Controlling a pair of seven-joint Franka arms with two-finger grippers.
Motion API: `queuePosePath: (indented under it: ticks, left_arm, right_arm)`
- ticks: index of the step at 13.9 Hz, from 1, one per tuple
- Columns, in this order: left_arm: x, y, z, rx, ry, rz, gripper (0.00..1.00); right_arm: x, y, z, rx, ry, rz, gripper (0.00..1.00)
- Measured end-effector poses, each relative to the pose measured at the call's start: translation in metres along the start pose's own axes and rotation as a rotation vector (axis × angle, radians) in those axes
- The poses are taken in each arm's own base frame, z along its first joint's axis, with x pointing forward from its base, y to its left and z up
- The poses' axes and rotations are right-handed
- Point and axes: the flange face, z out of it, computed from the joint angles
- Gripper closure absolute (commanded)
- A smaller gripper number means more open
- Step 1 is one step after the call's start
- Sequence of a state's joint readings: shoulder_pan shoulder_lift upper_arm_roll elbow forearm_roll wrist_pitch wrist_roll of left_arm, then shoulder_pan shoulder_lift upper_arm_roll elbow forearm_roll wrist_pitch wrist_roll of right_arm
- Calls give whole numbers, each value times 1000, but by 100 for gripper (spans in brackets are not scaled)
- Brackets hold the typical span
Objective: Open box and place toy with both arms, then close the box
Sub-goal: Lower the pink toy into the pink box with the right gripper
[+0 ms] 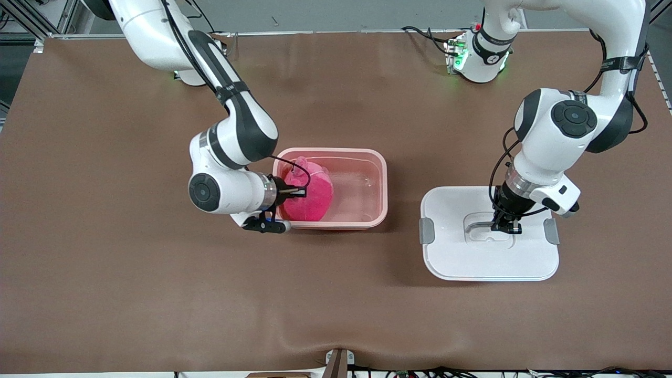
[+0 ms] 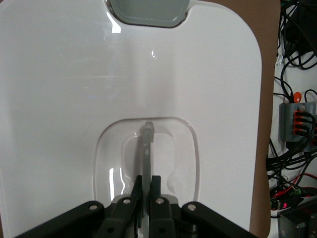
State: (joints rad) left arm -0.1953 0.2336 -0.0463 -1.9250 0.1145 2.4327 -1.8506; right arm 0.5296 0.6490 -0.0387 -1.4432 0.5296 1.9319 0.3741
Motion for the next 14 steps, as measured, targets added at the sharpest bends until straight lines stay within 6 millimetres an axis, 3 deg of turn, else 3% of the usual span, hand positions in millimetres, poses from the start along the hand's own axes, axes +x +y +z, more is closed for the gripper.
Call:
queuePosePath:
  ticks: [6,10,11,12,13,14]
  left_arm:
    - [0,0,0,0,0,1,100]
    - [0,-1,1,0,0,1,100]
    - [0,-1,1,1,0,1,100]
    - [0,-1,1,1,0,1,100]
    - [0,-1,1,1,0,1,100]
    - [0,-1,1,1,0,1,100]
  right_arm:
    - [-29,-68,61,19,127,-53,98]
    - [-46,-100,118,39,218,-87,86]
    - [-47,-103,128,44,239,-95,69]
    - [-49,-106,137,47,259,-105,18]
    - [-49,-109,138,44,269,-116,0]
    - [-49,-110,136,39,277,-125,0]
